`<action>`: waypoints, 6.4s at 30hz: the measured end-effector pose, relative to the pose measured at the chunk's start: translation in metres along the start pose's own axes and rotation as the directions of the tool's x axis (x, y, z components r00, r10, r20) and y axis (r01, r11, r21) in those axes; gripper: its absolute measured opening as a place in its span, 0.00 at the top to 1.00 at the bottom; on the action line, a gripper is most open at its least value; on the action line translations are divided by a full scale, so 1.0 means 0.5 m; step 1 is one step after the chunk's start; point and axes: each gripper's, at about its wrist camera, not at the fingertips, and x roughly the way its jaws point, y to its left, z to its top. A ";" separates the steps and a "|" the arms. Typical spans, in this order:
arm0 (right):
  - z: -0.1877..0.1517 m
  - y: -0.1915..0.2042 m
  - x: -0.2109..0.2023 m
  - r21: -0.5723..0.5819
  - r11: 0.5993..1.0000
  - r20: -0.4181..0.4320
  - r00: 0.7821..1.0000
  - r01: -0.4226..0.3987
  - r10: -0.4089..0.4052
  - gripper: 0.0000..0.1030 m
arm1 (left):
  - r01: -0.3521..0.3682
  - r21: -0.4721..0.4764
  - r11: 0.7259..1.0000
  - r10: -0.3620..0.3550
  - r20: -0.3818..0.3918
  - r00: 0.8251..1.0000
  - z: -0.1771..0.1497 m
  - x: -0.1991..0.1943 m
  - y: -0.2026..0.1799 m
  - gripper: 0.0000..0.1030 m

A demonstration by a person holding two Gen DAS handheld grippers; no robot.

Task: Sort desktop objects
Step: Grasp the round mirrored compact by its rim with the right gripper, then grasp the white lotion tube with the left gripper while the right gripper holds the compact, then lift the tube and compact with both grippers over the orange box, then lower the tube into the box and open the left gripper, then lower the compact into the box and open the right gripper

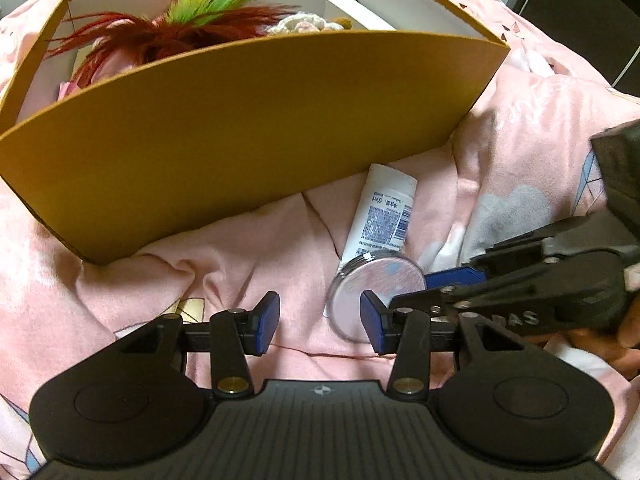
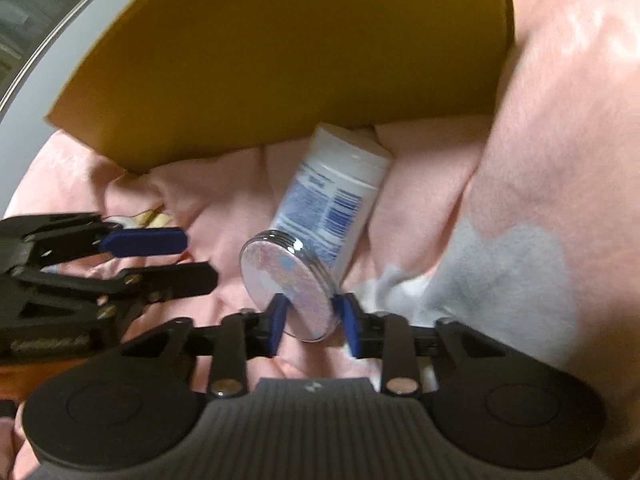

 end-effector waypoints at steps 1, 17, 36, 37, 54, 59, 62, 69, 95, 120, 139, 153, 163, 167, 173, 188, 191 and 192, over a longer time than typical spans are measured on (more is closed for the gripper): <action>-0.004 0.011 -0.011 -0.021 1.000 0.010 1.000 -0.010 0.010 0.81 | -0.004 0.003 1.000 0.004 0.002 1.000 0.001 -0.002 0.001 0.50; 0.001 0.048 -0.097 -0.119 0.993 0.061 0.998 0.006 0.002 0.87 | 0.046 -0.006 0.999 -0.046 0.019 0.999 0.021 -0.015 0.008 0.50; -0.007 0.007 -0.078 -0.183 0.953 0.033 0.970 0.243 -0.241 0.84 | 0.170 0.075 0.983 -0.168 -0.037 0.985 0.031 0.111 -0.045 0.68; -0.005 0.008 -0.075 -0.184 0.953 0.029 0.971 0.240 -0.239 0.84 | 0.180 0.083 0.980 -0.177 -0.037 0.983 0.030 0.109 -0.048 0.69; 0.003 0.010 -0.077 -0.135 0.967 0.037 0.976 0.217 -0.214 0.86 | 0.231 0.068 0.970 -0.233 0.021 0.972 0.010 0.072 -0.056 0.86; 0.014 0.033 -0.122 -0.148 0.966 0.088 0.976 0.210 -0.199 0.86 | 0.276 0.040 0.960 -0.278 0.069 0.958 0.006 0.010 -0.040 0.87; 0.022 0.048 -0.160 -0.155 0.968 0.130 0.975 0.198 -0.179 0.86 | 0.277 0.031 0.960 -0.278 0.113 0.954 0.017 -0.036 -0.036 0.87; 0.061 0.075 -0.283 -0.173 0.969 0.287 0.950 0.175 -0.121 0.86 | 0.293 0.022 0.956 -0.288 0.265 0.920 0.033 -0.175 -0.018 0.87; 0.390 0.041 -0.192 0.000 0.991 0.455 0.882 0.134 -0.120 0.87 | 0.272 -0.291 0.917 -0.207 0.236 0.949 0.341 -0.064 0.138 0.87; 0.421 0.011 -0.089 0.001 0.988 0.383 0.912 0.157 -0.146 0.87 | 0.174 -0.279 0.945 -0.121 0.196 0.973 0.365 -0.008 0.149 0.85; 0.474 -0.010 -0.039 0.090 0.991 0.335 0.935 0.095 -0.120 0.87 | -0.006 -0.100 0.995 0.032 0.260 0.965 0.382 0.002 0.109 0.93; 0.500 -0.012 0.026 0.155 0.984 0.243 0.962 0.090 -0.126 0.86 | 0.006 -0.133 0.991 0.033 0.284 0.958 0.379 -0.006 0.122 0.92; 0.494 -0.011 0.030 0.128 0.980 0.201 0.963 0.154 -0.178 0.84 | 0.103 -0.215 0.971 -0.048 0.248 0.968 0.359 -0.014 0.148 0.90; 0.497 -0.014 0.034 0.148 0.973 0.188 0.961 0.177 -0.203 0.83 | 0.104 -0.255 0.961 -0.030 0.278 0.960 0.347 -0.012 0.145 0.89; 0.501 -0.006 0.042 0.105 0.974 0.187 0.958 0.201 -0.217 0.80 | 0.054 -0.305 0.951 0.056 0.340 0.939 0.346 -0.022 0.148 0.94; 0.465 0.026 -0.056 0.041 0.962 0.318 0.909 0.270 -0.269 0.77 | 0.026 -0.227 0.974 0.065 0.384 0.921 0.328 -0.067 0.111 0.94; 0.442 0.045 -0.093 0.011 0.965 0.367 0.897 0.262 -0.248 0.76 | -0.010 -0.211 0.977 0.096 0.402 0.911 0.318 -0.098 0.095 0.89; 0.434 0.052 -0.105 -0.001 0.965 0.382 0.892 0.261 -0.240 0.74 | -0.020 -0.213 0.977 0.107 0.405 0.908 0.315 -0.106 0.090 0.85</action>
